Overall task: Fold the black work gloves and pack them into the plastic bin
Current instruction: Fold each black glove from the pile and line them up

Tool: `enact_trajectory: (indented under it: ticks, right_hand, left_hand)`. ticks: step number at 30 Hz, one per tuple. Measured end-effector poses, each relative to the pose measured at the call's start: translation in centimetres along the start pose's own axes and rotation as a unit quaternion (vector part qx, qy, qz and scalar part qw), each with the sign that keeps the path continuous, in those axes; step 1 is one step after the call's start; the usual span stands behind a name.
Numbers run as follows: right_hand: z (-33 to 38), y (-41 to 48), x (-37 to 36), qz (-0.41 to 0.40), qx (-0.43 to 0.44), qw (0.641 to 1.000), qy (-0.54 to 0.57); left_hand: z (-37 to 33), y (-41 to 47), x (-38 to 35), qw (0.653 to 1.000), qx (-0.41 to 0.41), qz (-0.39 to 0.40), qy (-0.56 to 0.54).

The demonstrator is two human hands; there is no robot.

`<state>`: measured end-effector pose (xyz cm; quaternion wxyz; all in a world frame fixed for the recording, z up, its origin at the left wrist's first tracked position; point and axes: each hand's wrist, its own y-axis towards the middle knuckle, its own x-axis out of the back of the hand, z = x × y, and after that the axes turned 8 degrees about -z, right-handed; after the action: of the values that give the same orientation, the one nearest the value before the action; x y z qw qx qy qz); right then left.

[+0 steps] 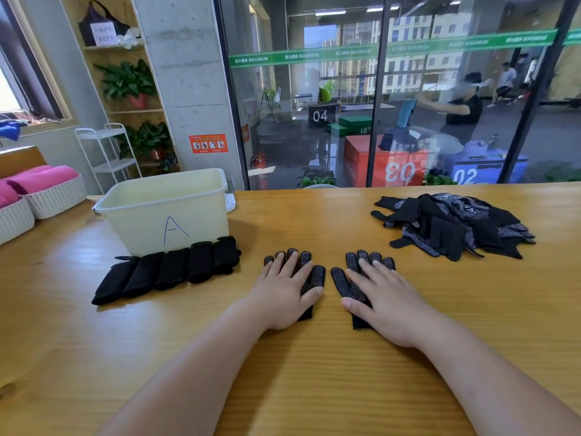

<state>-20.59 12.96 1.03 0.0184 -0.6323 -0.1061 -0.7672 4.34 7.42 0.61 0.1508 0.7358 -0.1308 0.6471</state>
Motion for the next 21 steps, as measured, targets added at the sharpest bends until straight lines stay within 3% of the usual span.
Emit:
enact_trajectory:
  ticks: [4, 9, 21]
  right_hand:
    - [-0.2, -0.5, 0.5, 0.056, 0.0, 0.998, -0.012]
    - [-0.1, 0.3, 0.8, -0.017, -0.035, 0.999, 0.002]
    - [1.4, 3.5, -0.6, 0.037, -0.096, 0.993, -0.05]
  left_hand:
    - [0.0, -0.3, 0.7, 0.999, -0.013, 0.04, 0.018]
    - [-0.5, -1.2, 0.0, 0.999, 0.026, -0.029, -0.025]
    - [-0.7, 0.7, -0.2, 0.998, 0.053, 0.004, 0.035]
